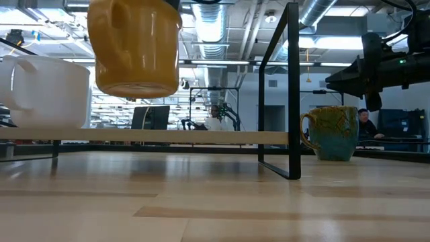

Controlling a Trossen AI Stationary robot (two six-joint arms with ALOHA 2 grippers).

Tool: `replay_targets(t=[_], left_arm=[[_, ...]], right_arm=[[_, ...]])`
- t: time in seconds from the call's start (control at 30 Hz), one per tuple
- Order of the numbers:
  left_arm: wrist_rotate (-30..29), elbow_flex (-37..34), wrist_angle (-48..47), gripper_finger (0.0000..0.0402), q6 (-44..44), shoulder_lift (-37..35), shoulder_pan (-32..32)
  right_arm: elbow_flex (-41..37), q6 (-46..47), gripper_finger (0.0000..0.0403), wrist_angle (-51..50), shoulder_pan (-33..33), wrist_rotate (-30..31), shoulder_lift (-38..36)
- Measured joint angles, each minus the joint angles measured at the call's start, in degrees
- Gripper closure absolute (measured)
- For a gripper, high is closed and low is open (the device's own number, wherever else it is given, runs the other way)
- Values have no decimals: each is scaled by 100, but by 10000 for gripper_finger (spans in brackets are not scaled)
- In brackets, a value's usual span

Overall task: Stack small to large cups/mugs on shelf
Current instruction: Put the yellow mug on the shelf

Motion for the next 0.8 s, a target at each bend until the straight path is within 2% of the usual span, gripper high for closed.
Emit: replay_targets(t=[0.23,0.8], left_arm=[[-13,-457,304,393,-149,-256,53],[293,-635,273,393,361,-274,449]], right_arm=[[0,0,290,0,0,2,0],[0,4,290,-2,0,4,0]])
